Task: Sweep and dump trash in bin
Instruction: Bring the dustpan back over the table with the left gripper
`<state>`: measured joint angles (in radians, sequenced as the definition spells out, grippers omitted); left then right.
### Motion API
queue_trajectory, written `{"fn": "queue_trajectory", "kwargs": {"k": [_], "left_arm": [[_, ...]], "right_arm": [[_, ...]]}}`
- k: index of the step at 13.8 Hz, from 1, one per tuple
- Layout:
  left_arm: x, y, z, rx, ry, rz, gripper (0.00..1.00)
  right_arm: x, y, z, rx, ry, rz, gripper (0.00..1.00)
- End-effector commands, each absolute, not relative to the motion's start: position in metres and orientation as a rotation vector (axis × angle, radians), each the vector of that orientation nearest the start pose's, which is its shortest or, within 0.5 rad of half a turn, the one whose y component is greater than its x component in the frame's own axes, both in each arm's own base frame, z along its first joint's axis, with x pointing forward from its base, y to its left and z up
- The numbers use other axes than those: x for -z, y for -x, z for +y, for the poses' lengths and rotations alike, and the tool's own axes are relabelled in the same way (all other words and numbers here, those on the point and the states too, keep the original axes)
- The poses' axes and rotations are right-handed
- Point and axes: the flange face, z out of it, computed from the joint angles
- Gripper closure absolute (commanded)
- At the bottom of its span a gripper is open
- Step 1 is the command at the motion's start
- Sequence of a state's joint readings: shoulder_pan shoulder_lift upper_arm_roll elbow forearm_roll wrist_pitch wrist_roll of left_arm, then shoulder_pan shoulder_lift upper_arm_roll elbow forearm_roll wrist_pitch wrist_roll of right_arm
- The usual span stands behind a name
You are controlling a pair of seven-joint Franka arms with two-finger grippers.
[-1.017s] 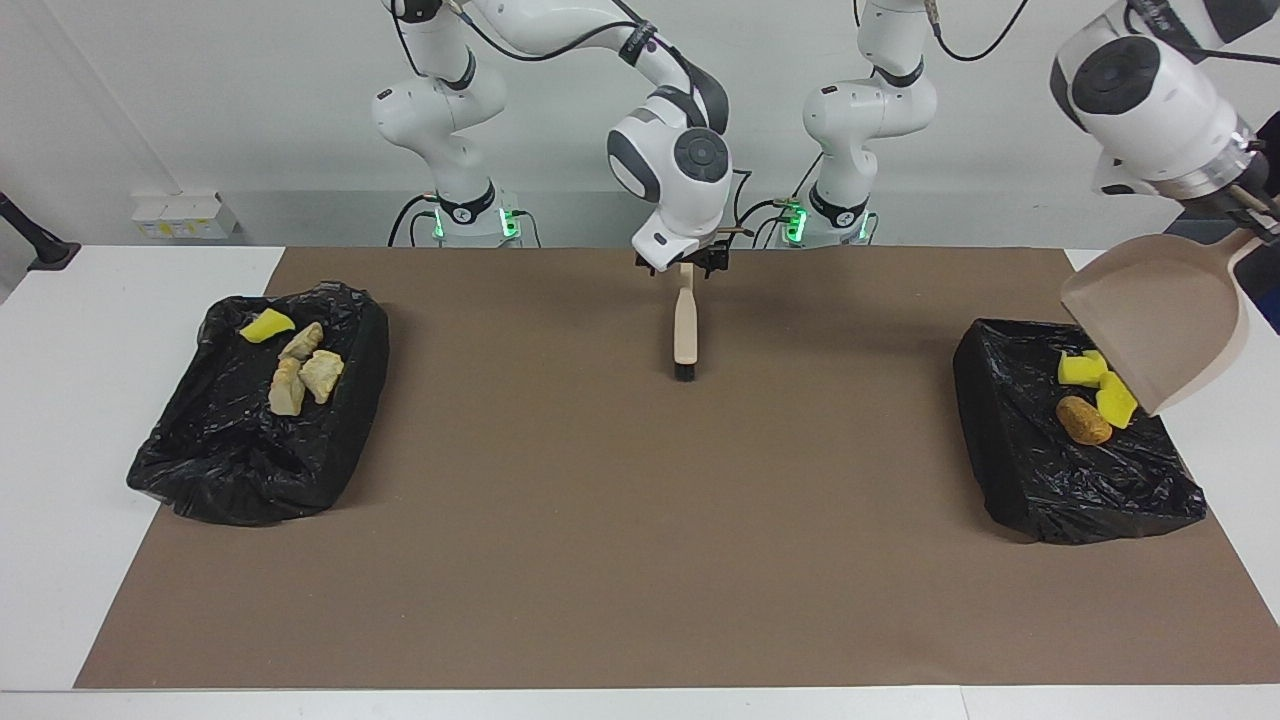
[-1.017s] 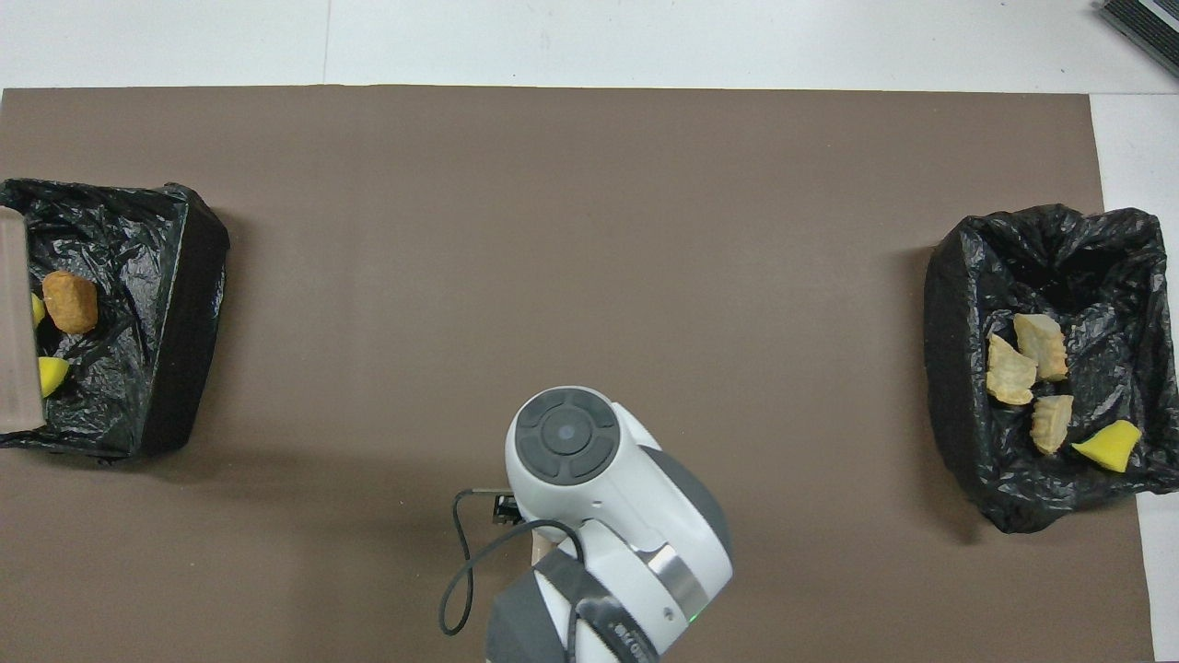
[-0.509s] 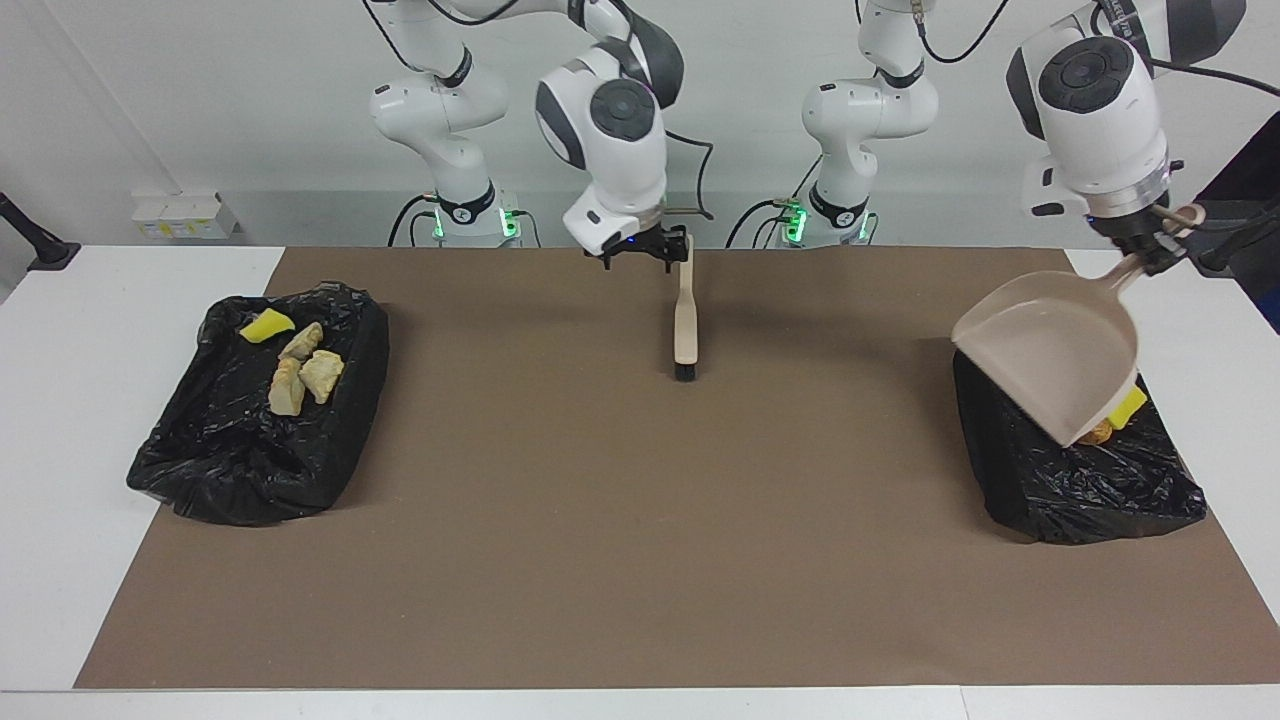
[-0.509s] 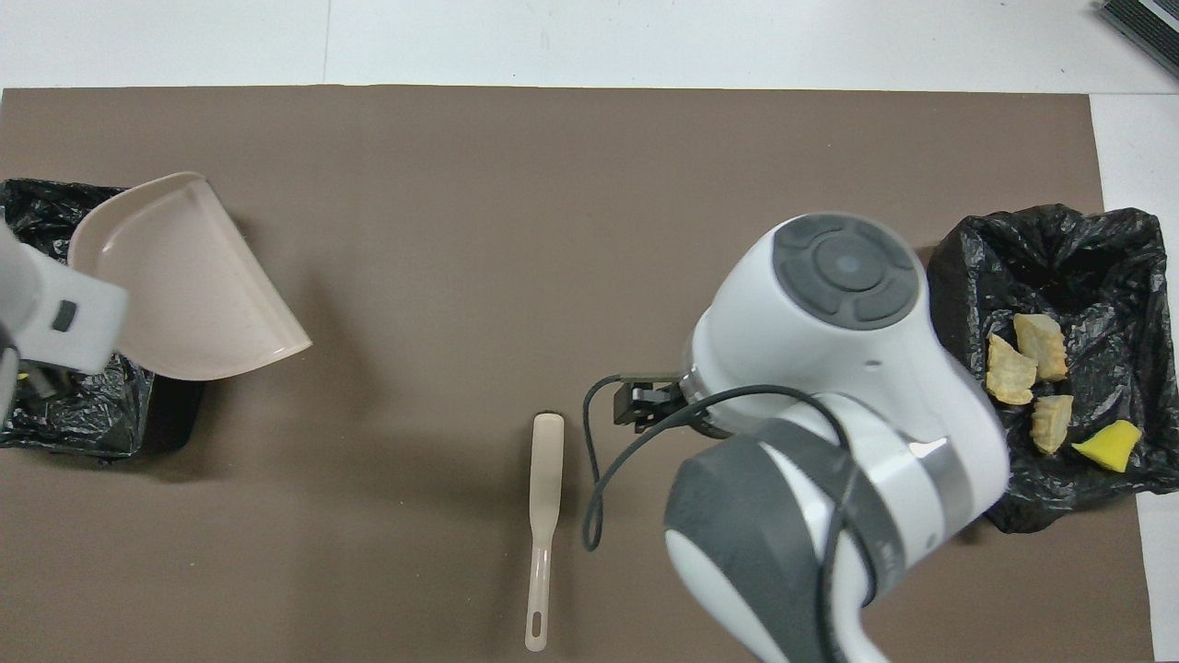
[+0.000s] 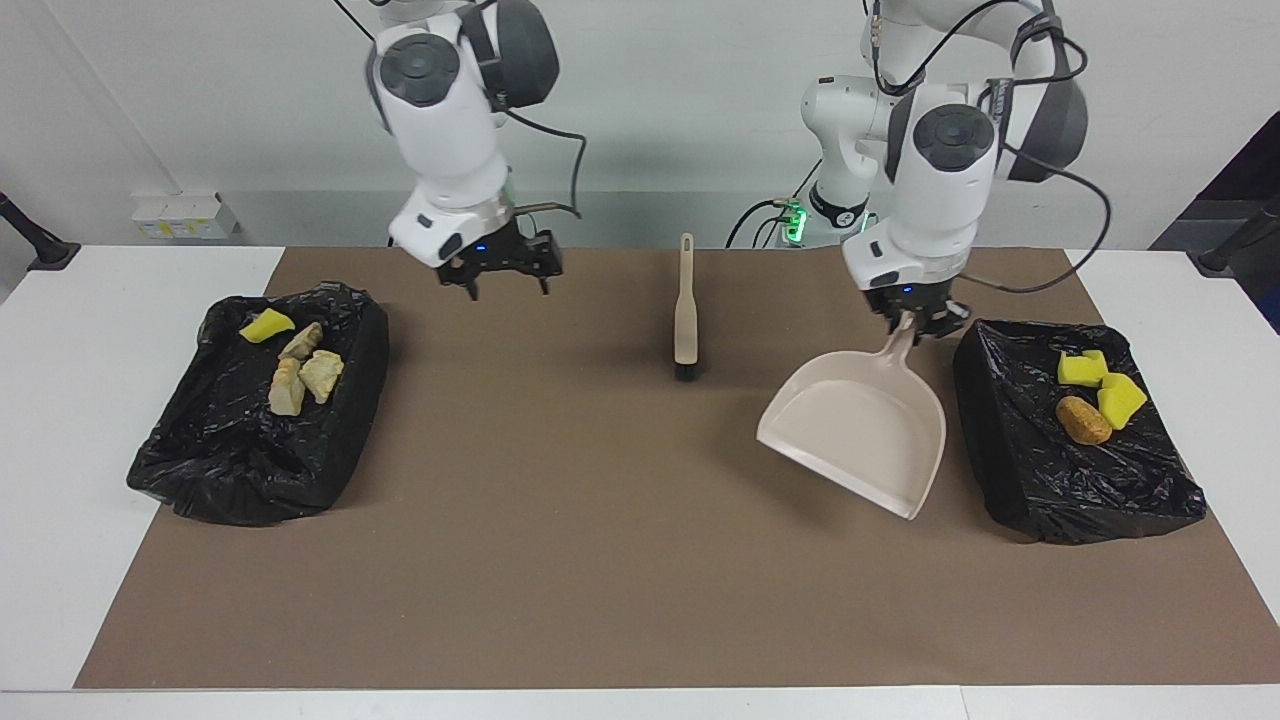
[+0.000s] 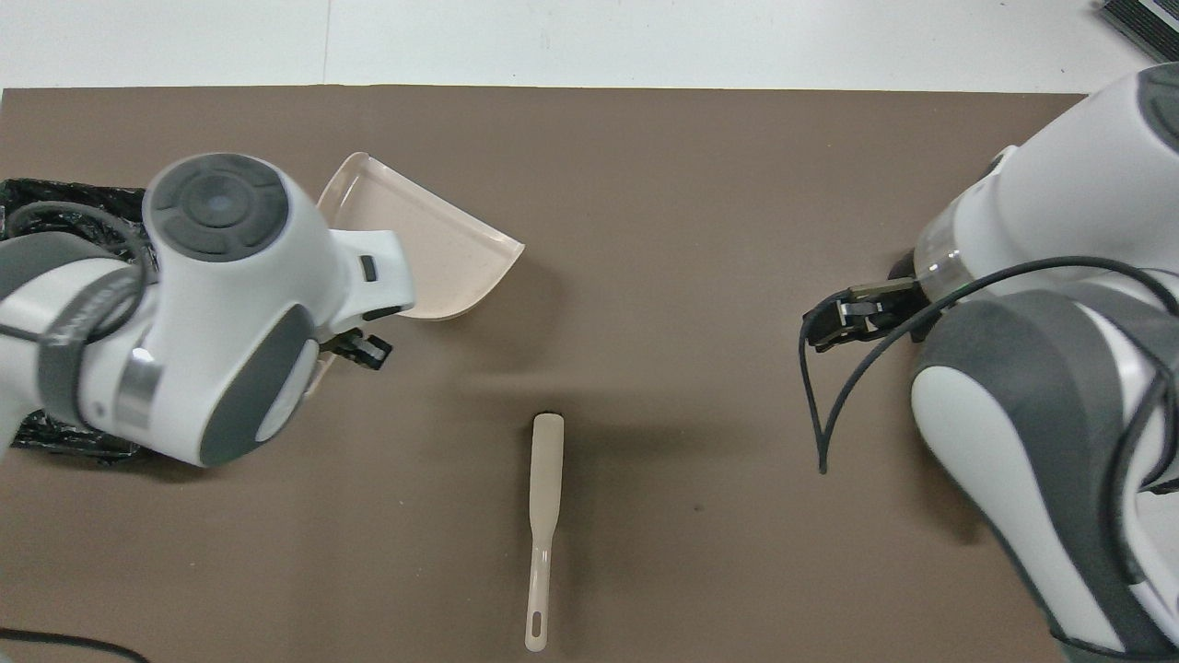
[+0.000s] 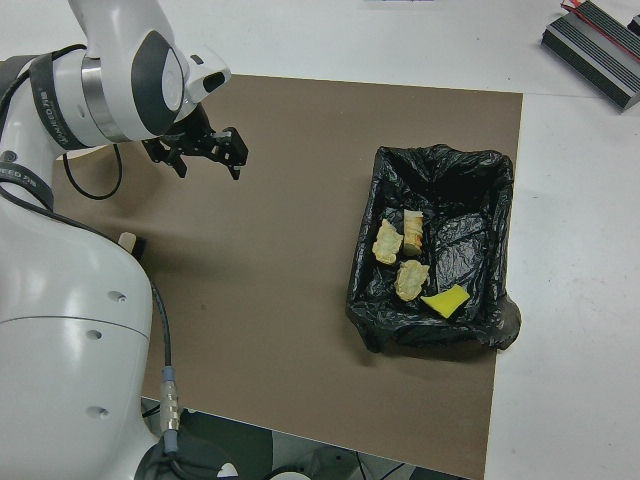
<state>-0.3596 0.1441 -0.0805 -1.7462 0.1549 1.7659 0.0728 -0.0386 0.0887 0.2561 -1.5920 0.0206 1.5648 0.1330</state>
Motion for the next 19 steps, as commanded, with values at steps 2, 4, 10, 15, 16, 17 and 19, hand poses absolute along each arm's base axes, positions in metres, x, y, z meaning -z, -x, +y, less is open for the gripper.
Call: {"fn": "queue_trajectory", "kwargs": {"k": [2,4,10,15,16,17,19], "left_arm": [[-0.443,-0.57,-0.333,-0.101,2.961,0.612,1.0],[-0.433,-0.575,-0.362,-0.008,3.013,0.492,1.0],[-0.399,-0.579,-0.407,0.085,3.097,0.309,1.0],[-0.375,-0.577,-0.424,0.103,3.151,0.271,1.0],[-0.376,-0.578,-0.424,0.103,3.166,0.26,1.0],[-0.374,-0.577,-0.423,0.099,3.166,0.26,1.0],[-0.363,-0.571,-0.421,0.072,3.155,0.263,0.93]], "right_arm": [[-0.572,-0.572,0.078,-0.182,3.162,-0.111,0.0],[-0.581,-0.576,0.05,-0.155,3.166,-0.127,0.0],[-0.624,-0.564,-0.005,-0.038,3.121,0.018,0.0],[-0.619,-0.538,-0.006,-0.091,3.116,0.054,0.0],[-0.623,-0.54,-0.006,-0.074,3.111,0.047,0.0],[-0.623,-0.539,-0.006,-0.076,3.112,0.035,0.0],[-0.624,-0.539,-0.003,-0.076,3.113,0.03,0.0]]}}
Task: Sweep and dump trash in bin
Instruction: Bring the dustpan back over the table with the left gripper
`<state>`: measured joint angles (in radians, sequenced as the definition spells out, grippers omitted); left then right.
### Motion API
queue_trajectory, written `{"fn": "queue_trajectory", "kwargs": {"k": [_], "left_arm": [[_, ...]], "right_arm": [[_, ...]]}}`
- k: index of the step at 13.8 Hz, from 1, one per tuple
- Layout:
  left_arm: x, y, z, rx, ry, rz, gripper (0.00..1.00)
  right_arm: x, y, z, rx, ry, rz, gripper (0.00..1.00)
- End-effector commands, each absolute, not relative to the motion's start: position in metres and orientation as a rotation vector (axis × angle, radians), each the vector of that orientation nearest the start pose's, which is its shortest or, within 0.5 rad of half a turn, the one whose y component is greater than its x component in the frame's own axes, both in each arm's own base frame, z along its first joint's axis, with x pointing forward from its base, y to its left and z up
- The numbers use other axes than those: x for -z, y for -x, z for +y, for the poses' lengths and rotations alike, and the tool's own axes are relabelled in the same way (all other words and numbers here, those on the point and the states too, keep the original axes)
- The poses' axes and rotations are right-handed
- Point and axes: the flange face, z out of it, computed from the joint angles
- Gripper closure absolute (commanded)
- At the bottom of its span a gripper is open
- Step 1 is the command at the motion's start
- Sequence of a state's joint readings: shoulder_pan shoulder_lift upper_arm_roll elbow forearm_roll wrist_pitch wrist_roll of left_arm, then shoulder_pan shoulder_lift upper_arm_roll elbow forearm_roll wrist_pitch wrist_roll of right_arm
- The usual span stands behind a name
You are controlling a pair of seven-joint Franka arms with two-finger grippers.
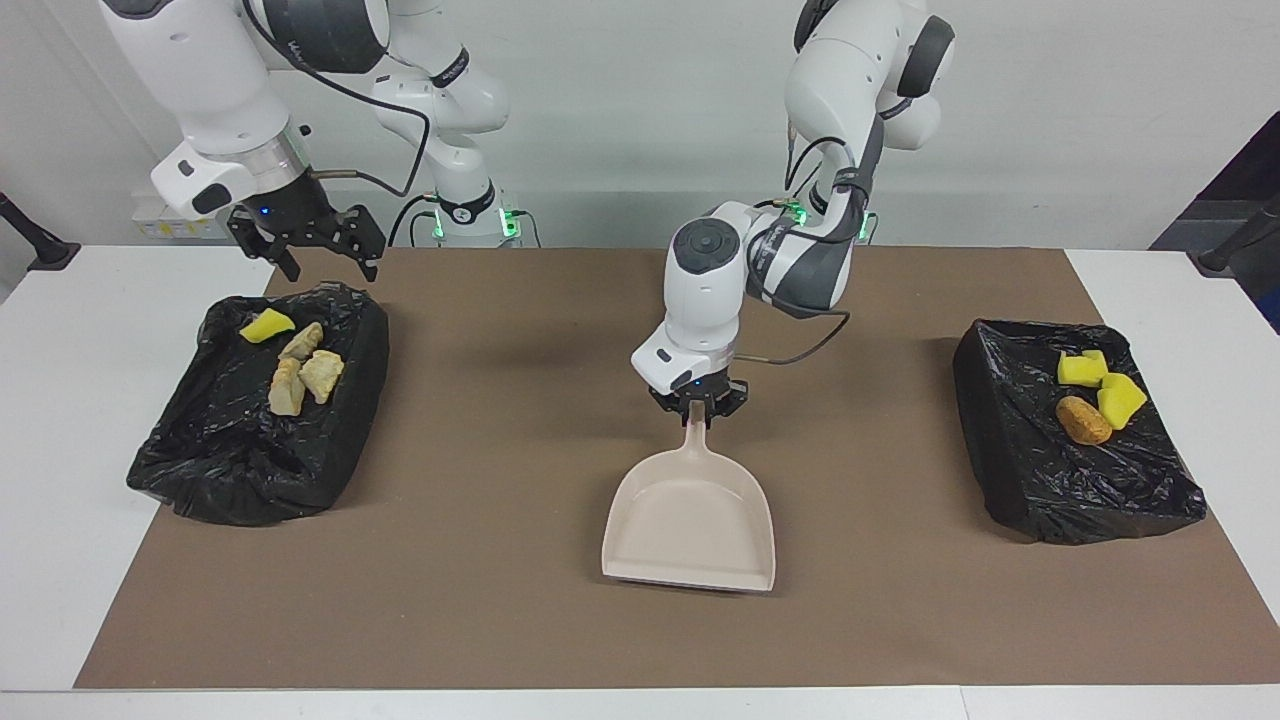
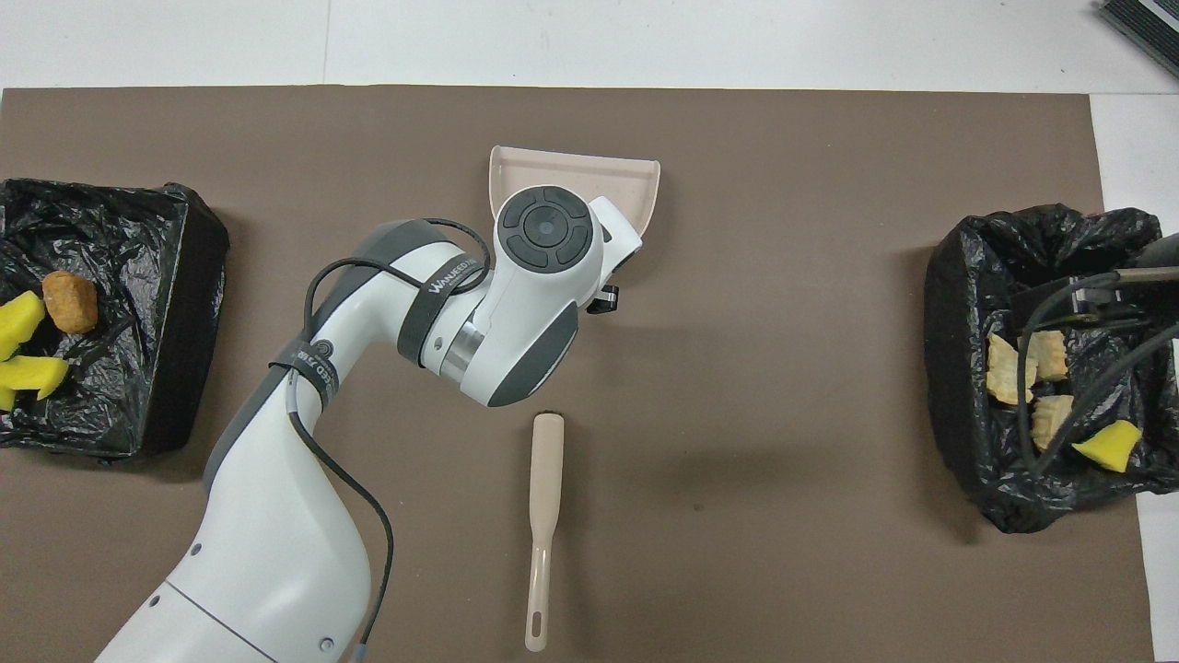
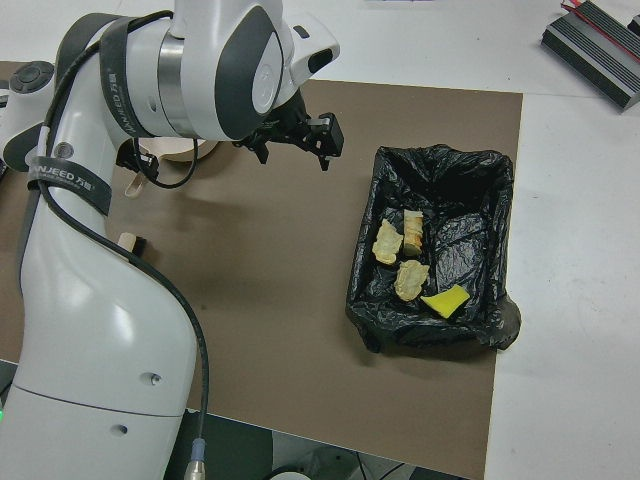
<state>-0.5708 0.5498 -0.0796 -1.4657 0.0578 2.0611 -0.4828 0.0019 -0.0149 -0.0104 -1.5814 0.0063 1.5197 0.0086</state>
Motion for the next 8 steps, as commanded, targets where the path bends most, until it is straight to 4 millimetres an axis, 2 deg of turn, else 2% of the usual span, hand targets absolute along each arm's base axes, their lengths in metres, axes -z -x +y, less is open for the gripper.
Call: {"fn": "queue_trajectory", "kwargs": {"k": [1,2,3,4,5,6,8], "left_arm": [[-0.359,-0.569,-0.421,0.061,3.152,0.265,0.7],[-0.357,-0.566,-0.419,0.048,3.147,0.266,0.56],[-0.356,-0.567,-0.418,0.045,3.145,0.264,0.54],[-0.357,-0.567,-0.418,0.041,3.137,0.267,0.45],[-0.358,-0.569,-0.412,0.04,3.126,0.267,0.15],[-0.37,-0.571,-0.406,0.062,3.129,0.265,0.0],[-0.402,-0.57,-0.379,0.104,3.131,0.274,0.0]], "right_arm": [[-0.624,-0.54,-0.001,-0.067,3.114,0.028,0.0],[-0.624,-0.541,-0.001,-0.065,3.115,0.03,0.0],[-0.623,-0.541,-0.003,-0.065,3.116,0.037,0.0],[-0.624,-0.54,-0.005,-0.067,3.116,0.04,0.0],[-0.623,-0.541,-0.006,-0.065,3.116,0.045,0.0],[-0.624,-0.541,-0.004,-0.065,3.116,0.037,0.0],[-0.624,-0.541,-0.004,-0.065,3.116,0.037,0.0]]}}
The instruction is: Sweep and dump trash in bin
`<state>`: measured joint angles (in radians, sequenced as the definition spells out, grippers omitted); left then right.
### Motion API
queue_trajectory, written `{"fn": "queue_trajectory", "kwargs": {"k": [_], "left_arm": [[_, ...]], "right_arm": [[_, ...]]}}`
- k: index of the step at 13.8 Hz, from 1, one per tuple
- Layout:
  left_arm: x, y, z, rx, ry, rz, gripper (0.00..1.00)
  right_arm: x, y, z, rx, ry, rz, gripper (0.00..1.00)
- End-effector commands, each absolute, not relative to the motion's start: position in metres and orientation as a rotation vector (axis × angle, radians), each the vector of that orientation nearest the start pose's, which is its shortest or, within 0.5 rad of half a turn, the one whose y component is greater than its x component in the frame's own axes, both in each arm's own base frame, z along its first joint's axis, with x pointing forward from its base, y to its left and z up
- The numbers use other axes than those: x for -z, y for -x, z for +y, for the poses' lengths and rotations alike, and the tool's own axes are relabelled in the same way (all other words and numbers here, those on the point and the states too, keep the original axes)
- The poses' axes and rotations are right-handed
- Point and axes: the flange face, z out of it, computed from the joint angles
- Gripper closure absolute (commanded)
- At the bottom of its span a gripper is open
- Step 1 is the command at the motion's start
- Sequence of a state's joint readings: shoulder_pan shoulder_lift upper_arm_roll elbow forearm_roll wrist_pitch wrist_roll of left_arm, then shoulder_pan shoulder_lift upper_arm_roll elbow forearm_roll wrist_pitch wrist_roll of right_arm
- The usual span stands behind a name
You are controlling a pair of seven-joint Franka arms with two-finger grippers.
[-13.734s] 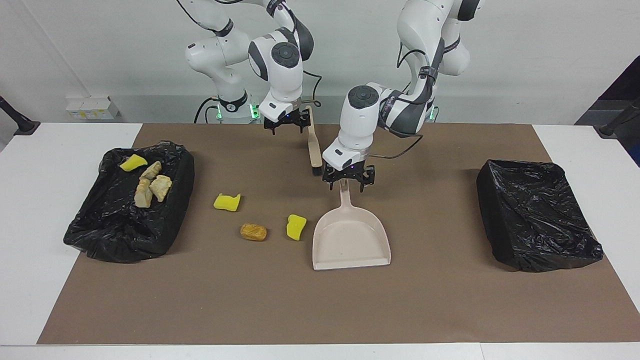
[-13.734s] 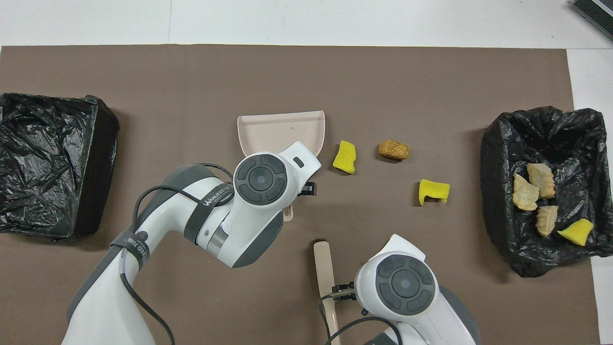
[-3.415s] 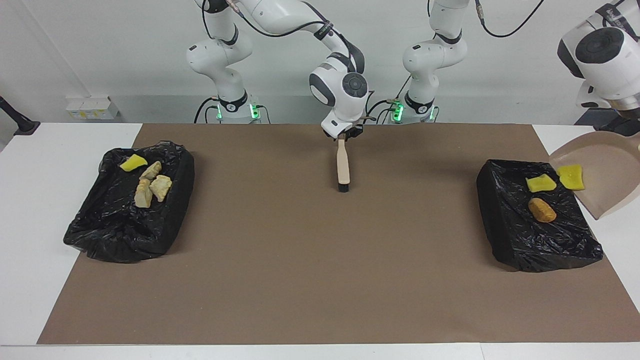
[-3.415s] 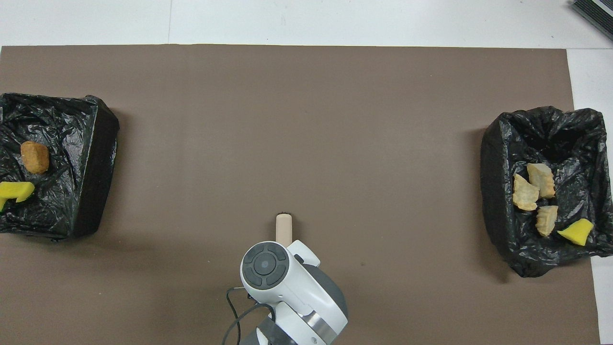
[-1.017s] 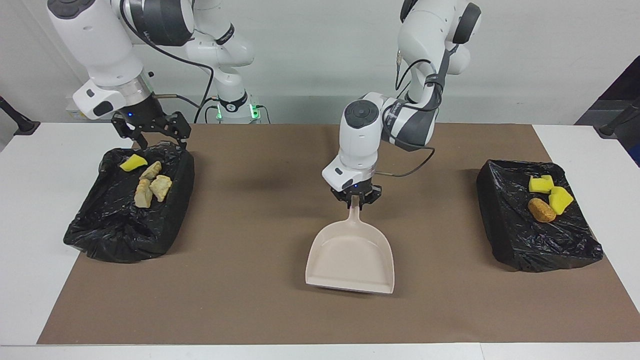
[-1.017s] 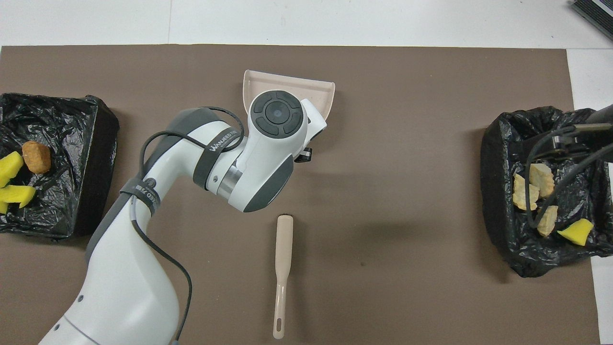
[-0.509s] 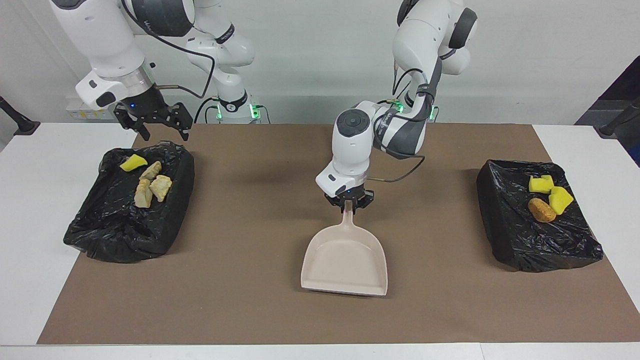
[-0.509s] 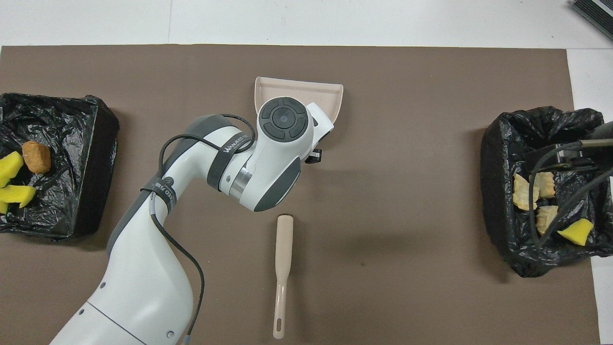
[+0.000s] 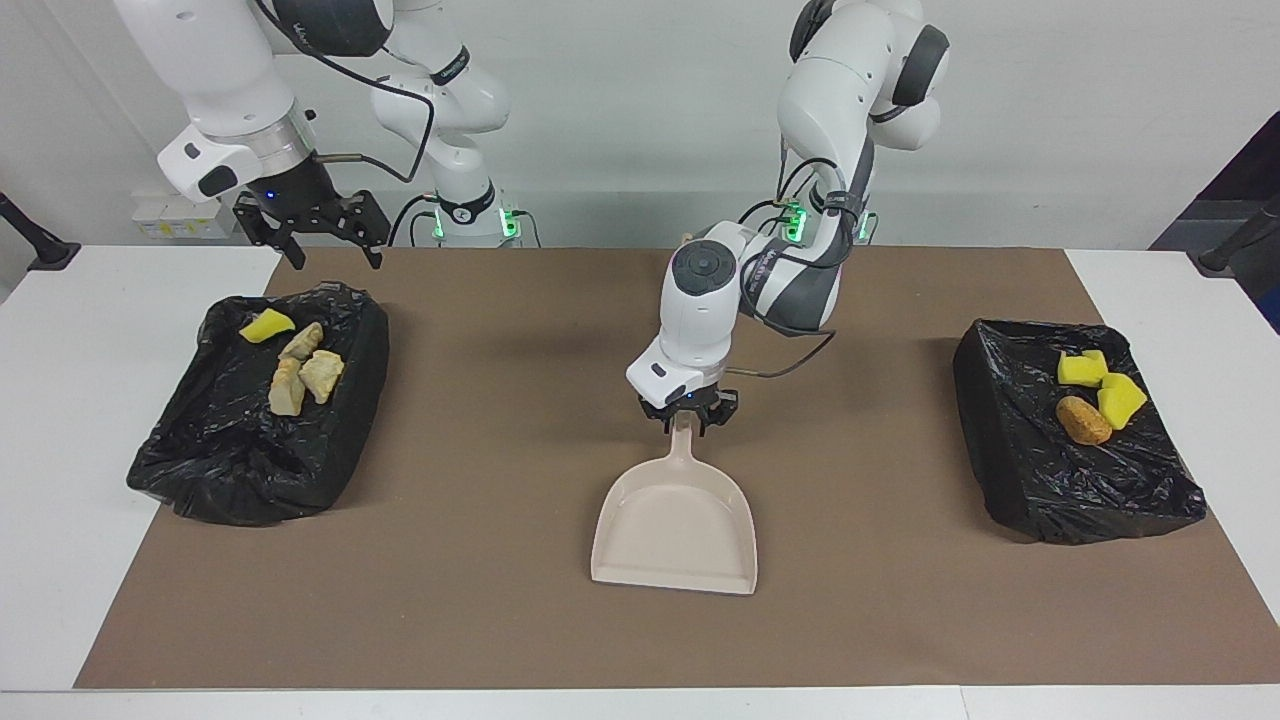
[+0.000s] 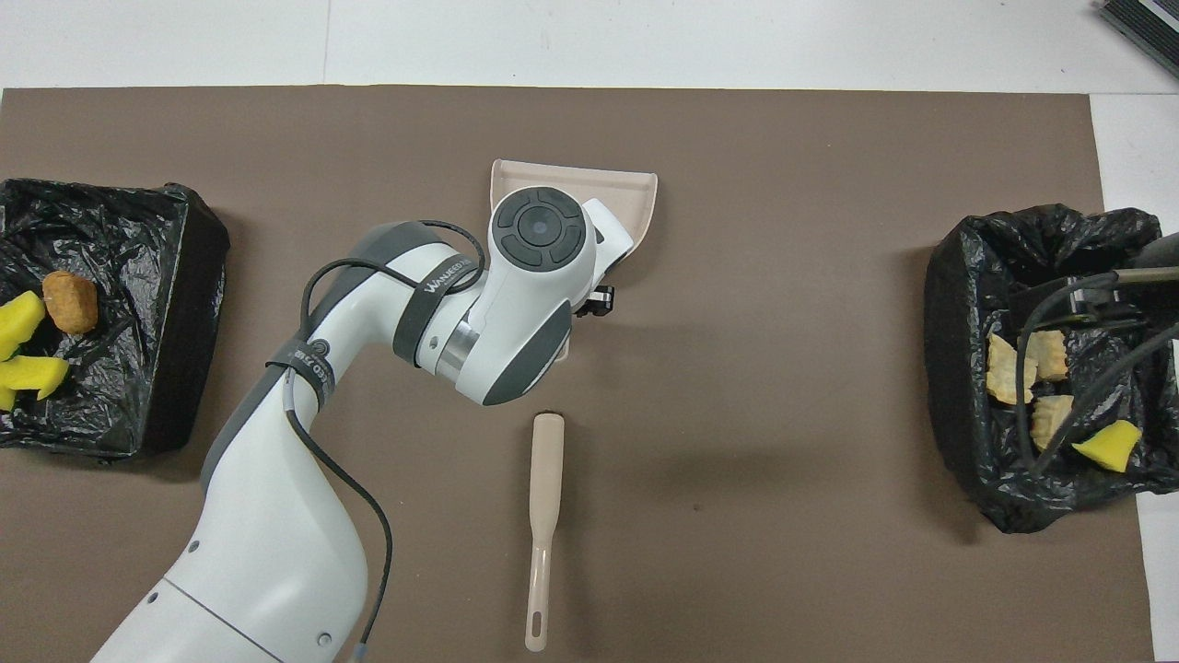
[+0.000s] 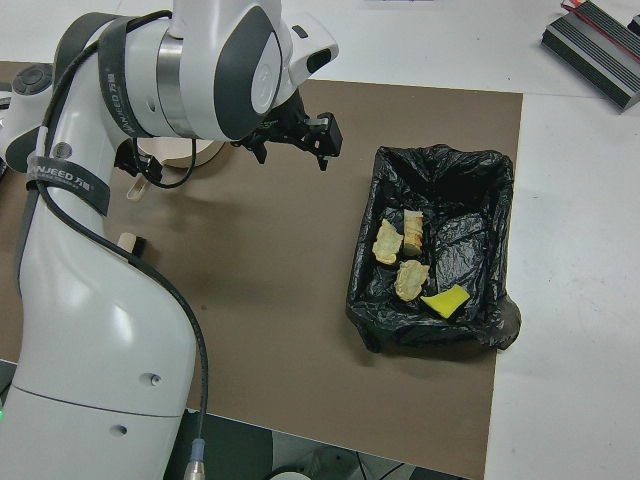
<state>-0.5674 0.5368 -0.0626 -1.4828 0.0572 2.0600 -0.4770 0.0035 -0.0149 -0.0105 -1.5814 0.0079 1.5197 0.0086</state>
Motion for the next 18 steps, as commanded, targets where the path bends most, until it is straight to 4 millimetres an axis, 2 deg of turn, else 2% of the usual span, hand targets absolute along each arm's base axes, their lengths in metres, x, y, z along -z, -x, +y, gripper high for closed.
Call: {"fn": "queue_trajectory", "kwargs": {"k": [1,4,6,8,11,12,13,14,17,18], "left_arm": [[-0.417,-0.569,-0.352,0.12,3.123,0.291,0.0],[-0.476,-0.557,-0.271,0.214,3.095,0.328,0.0],[-0.521,-0.557,-0.202,0.286,3.061,0.445,0.0],[-0.559,-0.553,-0.147,0.286,3.039,0.452,0.0],[-0.613,-0.538,-0.078,0.278,3.037,0.506,0.0],[-0.636,-0.535,-0.061,0.254,3.062,0.524,0.0],[-0.663,-0.533,-0.049,0.251,3.095,0.545,0.0],[-0.68,-0.534,-0.043,0.23,3.114,0.547,0.0],[-0.707,-0.53,-0.035,0.168,3.118,0.53,0.0],[-0.708,-0.533,-0.033,0.142,3.121,0.524,0.0]], "right_arm": [[-0.624,-0.541,-0.004,-0.065,3.116,0.037,0.0],[-0.624,-0.541,-0.004,-0.065,3.116,0.037,0.0],[-0.624,-0.541,-0.004,-0.065,3.114,0.037,0.0],[-0.624,-0.541,-0.004,-0.065,3.116,0.037,0.0],[-0.624,-0.541,-0.004,-0.065,3.116,0.037,0.0],[-0.624,-0.541,-0.004,-0.065,3.116,0.037,0.0],[-0.624,-0.541,-0.004,-0.065,3.114,0.037,0.0],[-0.624,-0.541,-0.004,-0.065,3.114,0.037,0.0],[-0.624,-0.541,-0.004,-0.065,3.116,0.037,0.0],[-0.624,-0.541,-0.004,-0.065,3.116,0.037,0.0]]}}
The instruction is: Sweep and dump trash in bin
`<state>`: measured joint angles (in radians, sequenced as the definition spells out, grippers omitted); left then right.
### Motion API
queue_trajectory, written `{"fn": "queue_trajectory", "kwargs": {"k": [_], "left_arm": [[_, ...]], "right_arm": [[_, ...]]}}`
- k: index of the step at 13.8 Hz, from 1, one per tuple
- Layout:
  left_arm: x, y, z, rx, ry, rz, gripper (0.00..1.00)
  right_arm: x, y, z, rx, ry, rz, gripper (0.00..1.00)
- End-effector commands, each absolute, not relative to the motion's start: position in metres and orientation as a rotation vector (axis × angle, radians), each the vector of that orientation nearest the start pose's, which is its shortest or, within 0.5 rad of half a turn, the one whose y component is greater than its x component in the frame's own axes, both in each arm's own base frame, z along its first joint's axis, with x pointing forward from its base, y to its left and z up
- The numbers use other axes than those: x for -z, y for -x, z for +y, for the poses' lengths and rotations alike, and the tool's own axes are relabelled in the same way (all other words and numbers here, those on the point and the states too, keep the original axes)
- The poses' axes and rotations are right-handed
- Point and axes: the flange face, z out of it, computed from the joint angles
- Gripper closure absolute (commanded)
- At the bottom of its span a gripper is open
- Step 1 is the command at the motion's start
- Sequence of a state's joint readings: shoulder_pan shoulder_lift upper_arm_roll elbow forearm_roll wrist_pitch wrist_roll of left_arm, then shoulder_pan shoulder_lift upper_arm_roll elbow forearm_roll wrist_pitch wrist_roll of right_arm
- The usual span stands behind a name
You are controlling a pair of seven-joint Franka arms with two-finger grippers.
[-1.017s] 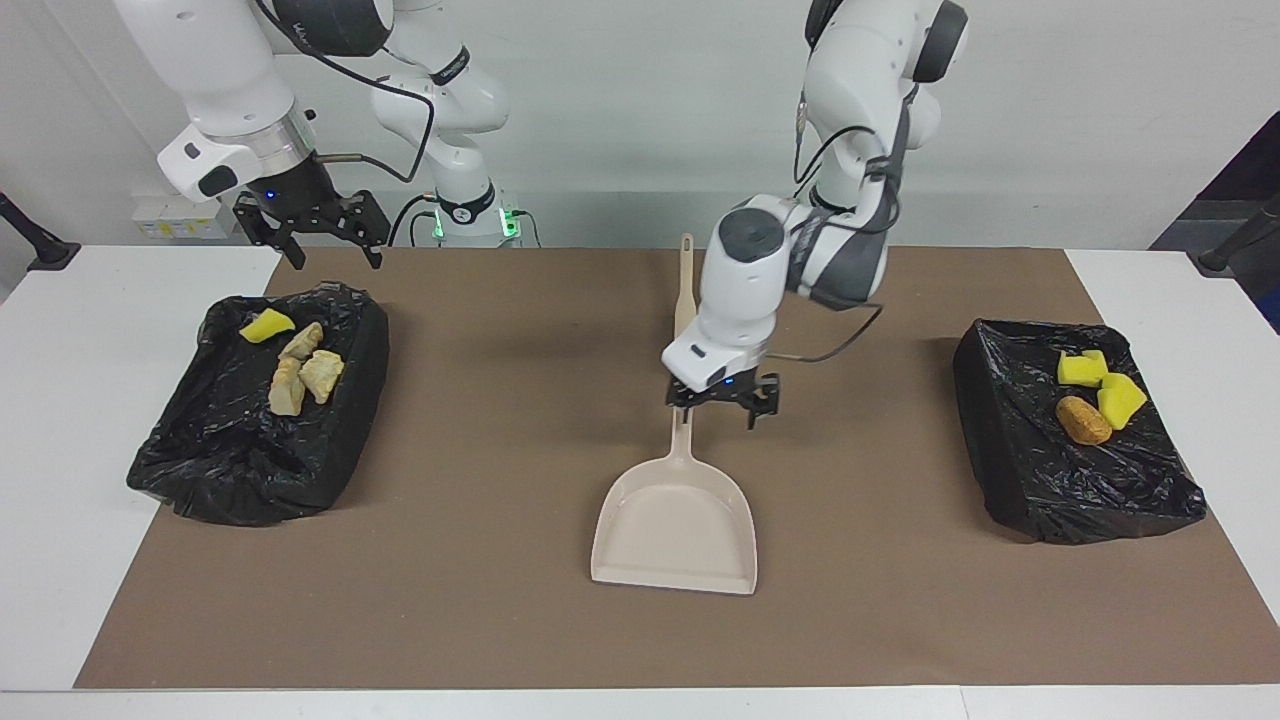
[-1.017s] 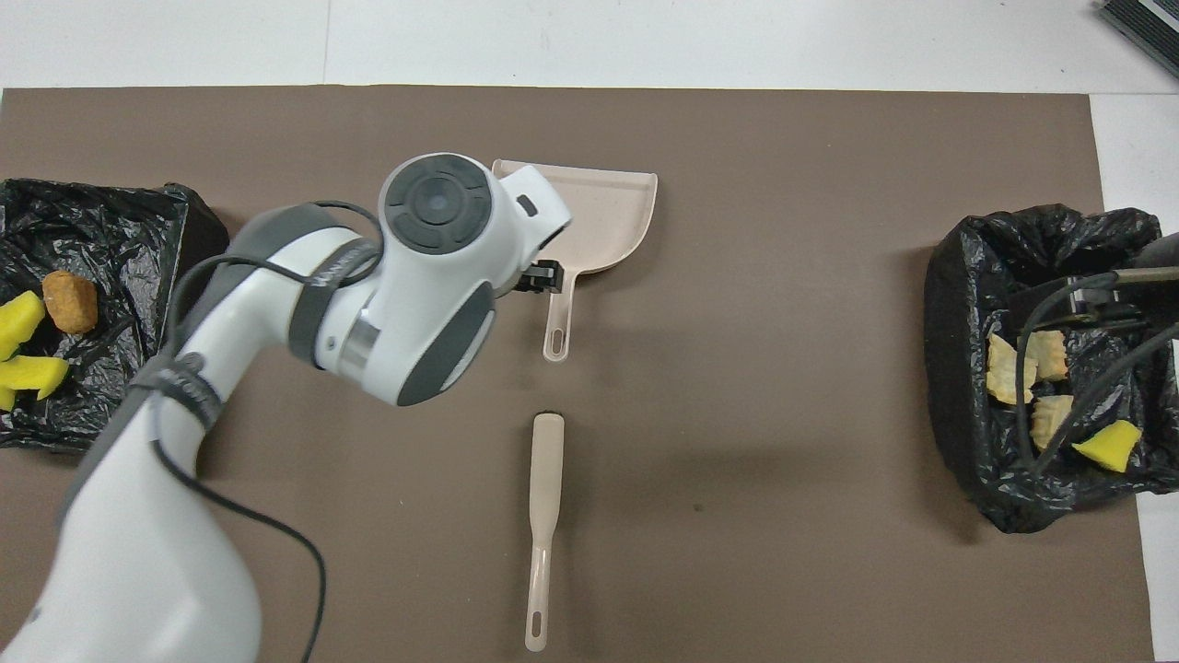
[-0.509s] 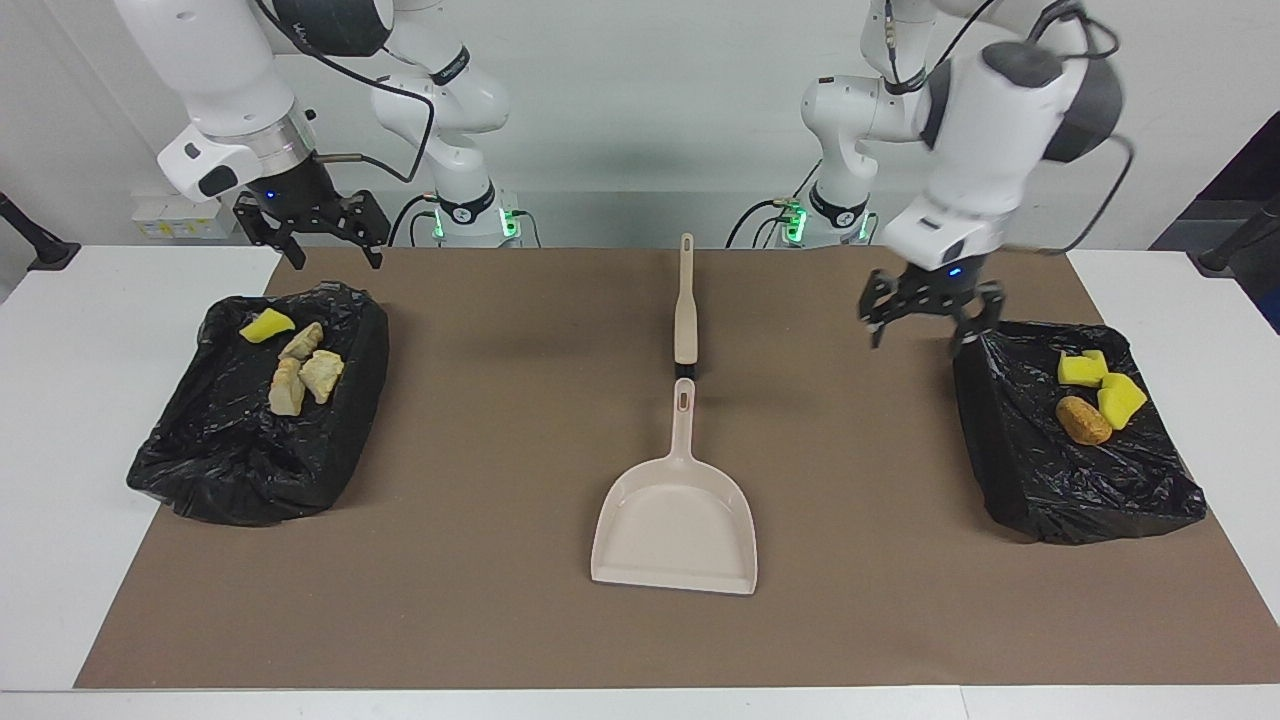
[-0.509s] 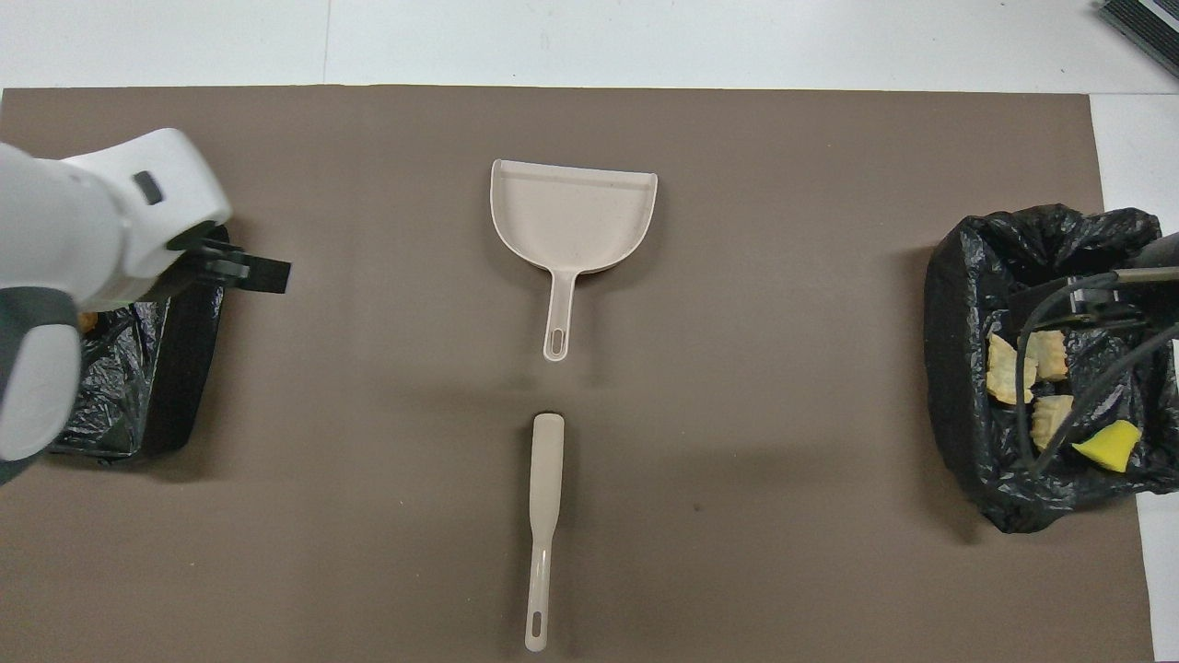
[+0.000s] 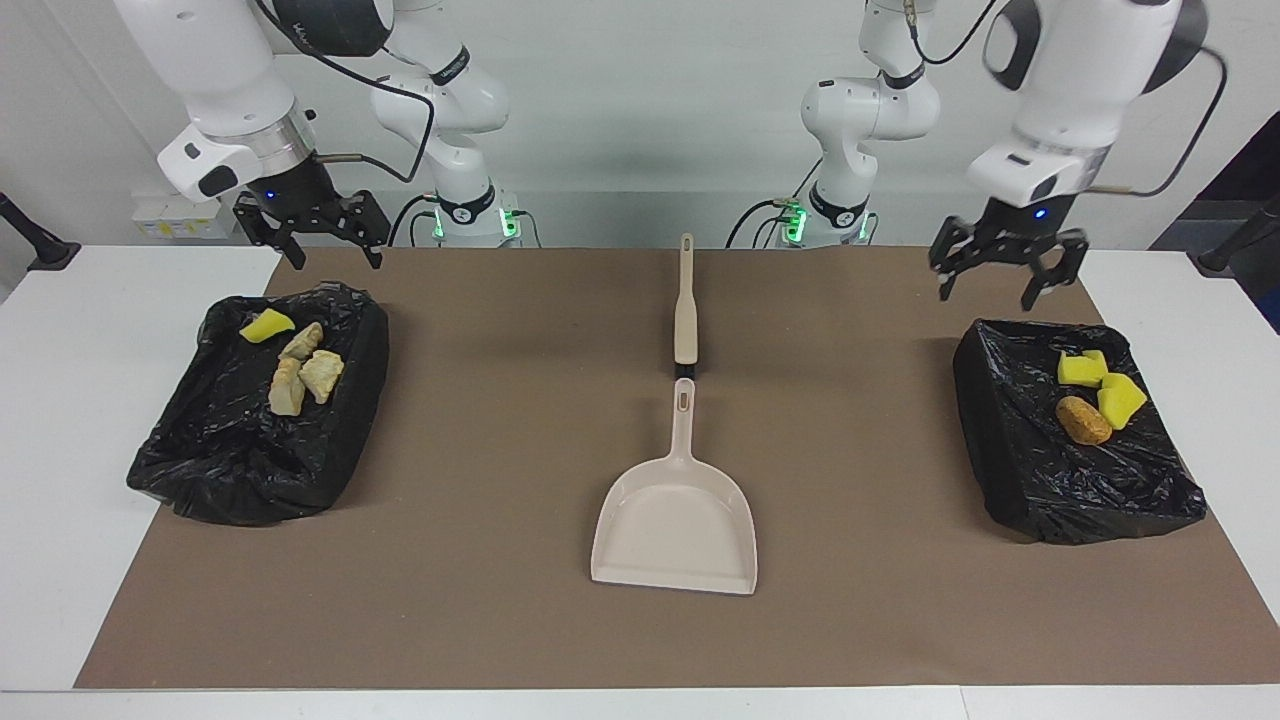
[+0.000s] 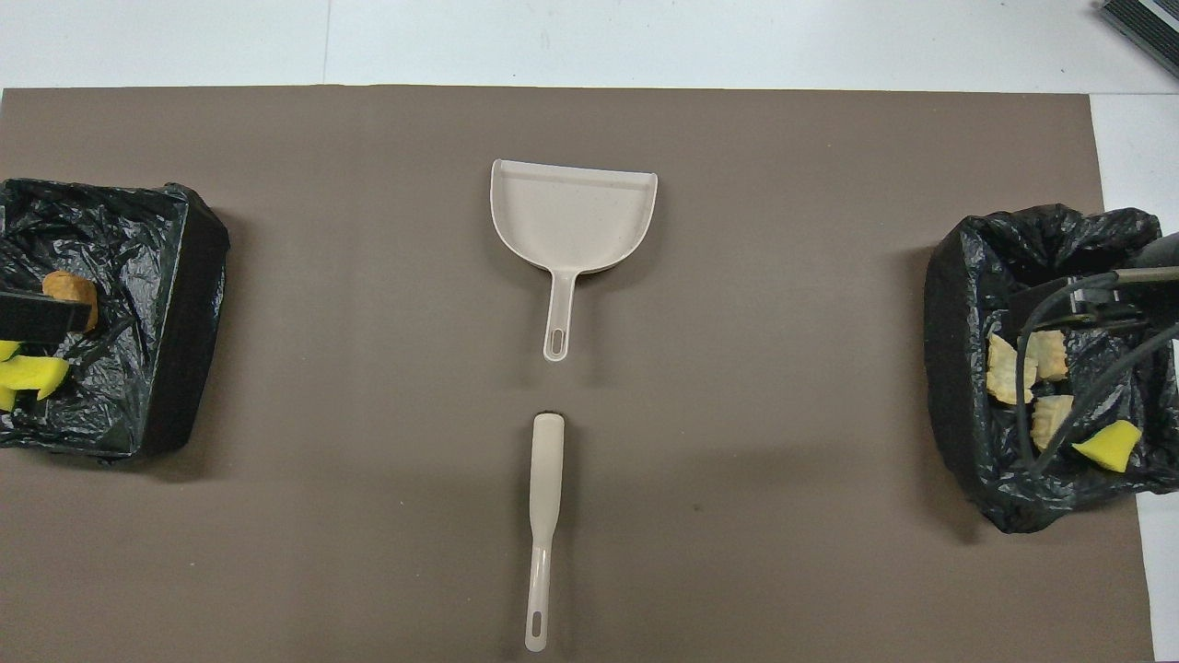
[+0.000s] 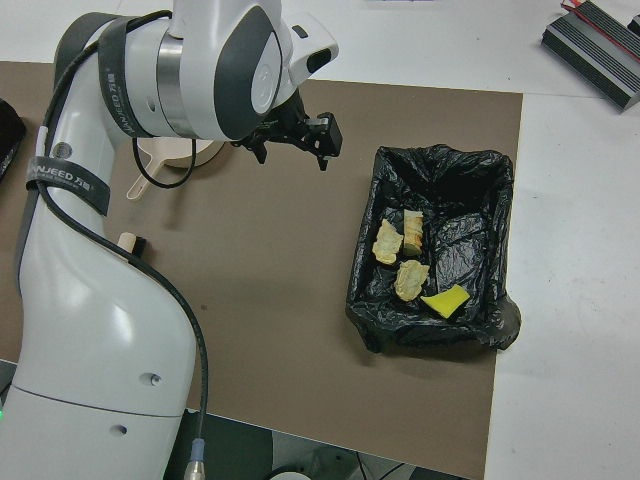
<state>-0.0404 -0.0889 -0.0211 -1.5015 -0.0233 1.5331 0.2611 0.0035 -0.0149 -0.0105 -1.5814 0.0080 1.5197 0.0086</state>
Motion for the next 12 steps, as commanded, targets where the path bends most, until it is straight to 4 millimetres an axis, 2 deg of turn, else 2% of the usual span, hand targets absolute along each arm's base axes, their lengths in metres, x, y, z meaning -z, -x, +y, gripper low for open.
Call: {"fn": "queue_trajectory", "kwargs": {"k": [1,4,7,10,12], "left_arm": [[-0.712,-0.536,-0.029,0.13,3.124,0.513,0.0],[-0.722,-0.531,-0.035,0.165,3.12,0.518,0.0],[-0.72,-0.527,-0.033,0.134,3.117,0.495,0.0],[-0.711,-0.51,-0.032,0.097,3.11,0.439,0.0],[-0.709,-0.509,-0.031,0.092,3.114,0.415,0.0]], "right_arm": [[-0.624,-0.541,-0.004,-0.065,3.114,0.037,0.0],[-0.623,-0.541,-0.004,-0.067,3.116,0.037,0.0],[-0.624,-0.541,-0.004,-0.065,3.116,0.037,0.0],[-0.624,-0.541,-0.004,-0.065,3.116,0.037,0.0],[-0.624,-0.541,-0.004,-0.065,3.116,0.037,0.0]]}}
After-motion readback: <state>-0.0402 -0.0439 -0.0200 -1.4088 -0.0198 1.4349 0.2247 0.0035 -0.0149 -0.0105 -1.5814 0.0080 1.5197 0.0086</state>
